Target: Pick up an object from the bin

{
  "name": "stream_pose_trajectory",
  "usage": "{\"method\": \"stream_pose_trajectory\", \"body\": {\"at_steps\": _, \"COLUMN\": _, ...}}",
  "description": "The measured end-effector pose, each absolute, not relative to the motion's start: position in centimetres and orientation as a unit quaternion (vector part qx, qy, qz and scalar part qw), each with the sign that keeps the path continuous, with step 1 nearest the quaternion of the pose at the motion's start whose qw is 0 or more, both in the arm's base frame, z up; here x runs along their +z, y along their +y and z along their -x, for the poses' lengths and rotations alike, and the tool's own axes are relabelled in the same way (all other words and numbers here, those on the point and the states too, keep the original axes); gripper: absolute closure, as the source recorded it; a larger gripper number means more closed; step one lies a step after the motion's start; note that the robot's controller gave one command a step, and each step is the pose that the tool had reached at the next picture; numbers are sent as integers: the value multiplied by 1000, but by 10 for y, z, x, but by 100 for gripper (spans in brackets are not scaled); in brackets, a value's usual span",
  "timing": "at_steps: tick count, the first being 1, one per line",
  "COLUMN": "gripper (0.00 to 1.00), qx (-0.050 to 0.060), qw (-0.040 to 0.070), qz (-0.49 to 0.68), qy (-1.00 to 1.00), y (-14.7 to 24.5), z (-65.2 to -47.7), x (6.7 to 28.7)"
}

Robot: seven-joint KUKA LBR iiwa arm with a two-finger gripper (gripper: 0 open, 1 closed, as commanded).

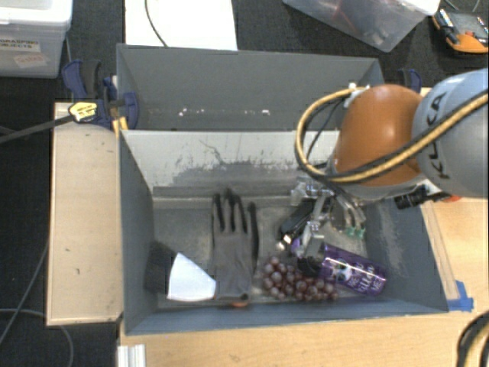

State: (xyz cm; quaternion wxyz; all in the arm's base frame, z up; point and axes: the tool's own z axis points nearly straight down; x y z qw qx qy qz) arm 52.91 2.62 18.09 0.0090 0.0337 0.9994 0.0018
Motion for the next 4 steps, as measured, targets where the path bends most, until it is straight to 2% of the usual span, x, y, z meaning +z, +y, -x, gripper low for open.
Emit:
{"method": "stream_pose_trajectory", "body": {"at_steps": 1, "gripper": 0, "qx": 2, "qw": 12, "qz": 112, "qy": 994, "y": -20, "z": -507, "x": 75}}
{"method": "stream_pose_trajectory", "body": {"at_steps": 2, "gripper": 0, "qx": 0, "qw": 18, "qz": 108, "qy": 994, "y": -22, "z": -514, "x": 57}}
{"method": "stream_pose_trajectory", "body": {"at_steps": 3, "gripper": 0, "qx": 1, "qw": 25, "qz": 103, "qy": 994, "y": -17, "z": -500, "x": 73}}
{"method": "stream_pose_trajectory", "body": {"at_steps": 4, "gripper": 0, "qx": 0, "qw": 22, "qz": 98, "qy": 995, "y": -16, "z": -512, "x": 72}}
